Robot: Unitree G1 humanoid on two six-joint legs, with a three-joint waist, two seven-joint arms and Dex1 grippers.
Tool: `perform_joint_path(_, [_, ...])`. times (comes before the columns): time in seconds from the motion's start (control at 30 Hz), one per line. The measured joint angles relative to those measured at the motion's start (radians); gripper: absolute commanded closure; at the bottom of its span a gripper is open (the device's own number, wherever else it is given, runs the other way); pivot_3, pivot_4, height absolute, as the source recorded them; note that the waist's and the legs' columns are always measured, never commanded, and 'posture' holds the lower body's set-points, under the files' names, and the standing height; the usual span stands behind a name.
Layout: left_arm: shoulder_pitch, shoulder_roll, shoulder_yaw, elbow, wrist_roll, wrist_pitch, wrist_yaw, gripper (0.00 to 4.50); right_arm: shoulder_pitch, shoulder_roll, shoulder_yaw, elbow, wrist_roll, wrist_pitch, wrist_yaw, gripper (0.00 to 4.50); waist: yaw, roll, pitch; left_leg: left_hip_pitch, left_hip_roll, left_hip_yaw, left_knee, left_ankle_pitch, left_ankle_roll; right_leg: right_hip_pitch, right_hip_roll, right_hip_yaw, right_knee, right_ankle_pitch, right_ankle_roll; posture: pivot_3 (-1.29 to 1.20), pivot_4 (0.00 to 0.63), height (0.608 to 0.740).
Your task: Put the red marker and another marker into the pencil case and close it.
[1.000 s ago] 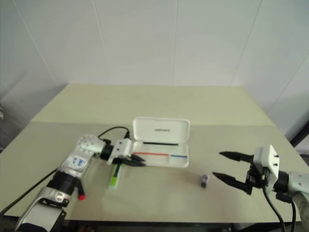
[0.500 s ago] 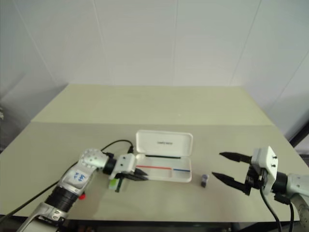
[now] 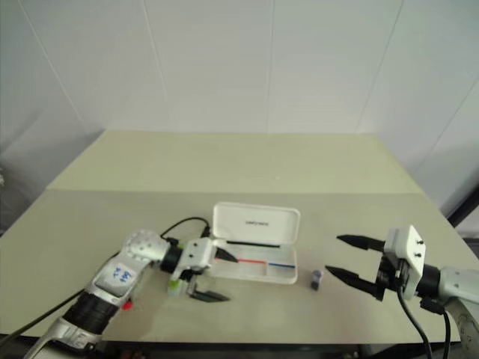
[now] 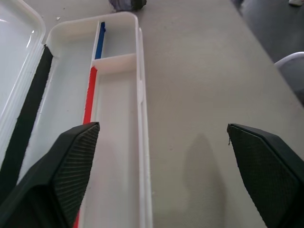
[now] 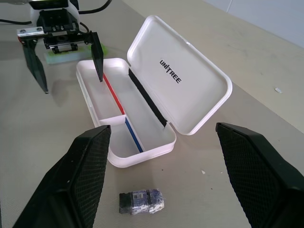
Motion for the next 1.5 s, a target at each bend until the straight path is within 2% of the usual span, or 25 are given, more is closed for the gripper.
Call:
perform_joint_path(0.17, [0.043, 0.046, 0.022, -0.107, -0.047, 0.083, 0.004, 0.03, 0.042, 0.041, 0.005, -0.030, -0.001, 0.002, -0.034, 0.00, 0.000, 0.000, 0.000, 0.000, 0.000, 0.000, 0.000, 0.000, 0.000, 0.000, 0.000, 0.000, 0.000, 0.000, 0.000, 0.00, 0.150, 0.740])
perform_joint_path(0.37, [0.069, 0.051, 0.076, -0.173, -0.098, 0.130, 0.045, 0.03, 0.086, 0.093, 0.027, -0.087, -0.002, 0.004, -0.091, 0.00, 0.000, 0.000, 0.000, 0.000, 0.000, 0.000, 0.000, 0.000, 0.000, 0.000, 0.000, 0.000, 0.000, 0.000, -0.001, 0.00, 0.150, 0.740])
perform_joint_path(0.43, [0.072, 0.037, 0.121, -0.190, -0.124, 0.151, 0.096, 0.03, 0.109, 0.109, 0.038, -0.101, -0.002, 0.004, -0.105, 0.00, 0.000, 0.000, 0.000, 0.000, 0.000, 0.000, 0.000, 0.000, 0.000, 0.000, 0.000, 0.000, 0.000, 0.000, -0.001, 0.00, 0.150, 0.740])
perform_joint_path(0.57, [0.075, -0.043, 0.254, -0.245, -0.162, 0.227, 0.298, 0.03, 0.127, 0.128, 0.051, -0.105, 0.000, 0.004, -0.110, 0.00, 0.000, 0.000, 0.000, 0.000, 0.000, 0.000, 0.001, 0.000, 0.000, 0.000, 0.000, 0.000, -0.001, 0.000, 0.000, 0.00, 0.150, 0.740])
perform_joint_path(0.7, [0.135, -0.083, 0.315, -0.357, -0.160, 0.332, 0.478, 0.03, 0.114, 0.127, 0.062, -0.089, 0.010, 0.001, -0.065, 0.00, -0.001, 0.000, 0.000, 0.001, 0.000, 0.000, 0.000, 0.000, 0.000, 0.001, 0.000, 0.000, 0.000, 0.000, 0.000, 0.00, 0.150, 0.740])
perform_joint_path(0.9, [0.188, -0.130, 0.367, -0.509, -0.149, 0.557, 0.729, 0.03, -0.021, 0.090, 0.072, 0.044, 0.035, -0.019, 0.066, 0.00, 0.000, 0.000, 0.000, 0.003, 0.000, 0.000, 0.003, 0.000, 0.000, 0.005, 0.000, 0.000, -0.003, 0.000, 0.000, 0.00, 0.150, 0.740])
perform_joint_path(1.03, [0.192, -0.154, 0.400, -0.569, -0.104, 0.750, 0.902, 0.03, -0.164, 0.068, 0.110, 0.192, 0.027, -0.064, 0.196, 0.00, -0.004, 0.000, 0.000, 0.015, 0.000, 0.001, 0.000, 0.000, 0.000, 0.018, 0.000, 0.000, -0.006, -0.001, -0.002, 0.00, 0.150, 0.740])
perform_joint_path(1.27, [0.190, -0.211, 0.455, -0.613, -0.008, 1.034, 1.129, 0.03, -0.326, 0.049, 0.162, 0.393, -0.003, -0.124, 0.359, 0.00, -0.003, -0.001, 0.001, 0.014, 0.000, 0.001, -0.001, -0.001, -0.001, 0.016, 0.000, -0.001, -0.007, -0.001, 0.000, 0.00, 0.150, 0.740])
perform_joint_path(1.37, [0.190, -0.261, 0.458, -0.656, 0.036, 1.112, 1.212, 0.03, -0.393, 0.042, 0.187, 0.462, -0.031, -0.139, 0.376, 0.00, -0.003, -0.001, 0.001, 0.014, 0.000, 0.000, -0.002, -0.001, -0.002, 0.016, 0.000, -0.001, -0.007, -0.001, 0.000, 0.00, 0.150, 0.740])
perform_joint_path(1.5, [0.180, -0.393, 0.491, -0.669, 0.117, 1.230, 1.343, 0.03, -0.431, 0.042, 0.218, 0.511, -0.052, -0.156, 0.383, 0.00, -0.002, -0.001, 0.001, 0.014, 0.000, 0.000, -0.003, -0.002, -0.002, 0.016, 0.000, -0.001, -0.007, -0.001, 0.000, 0.00, 0.150, 0.740])
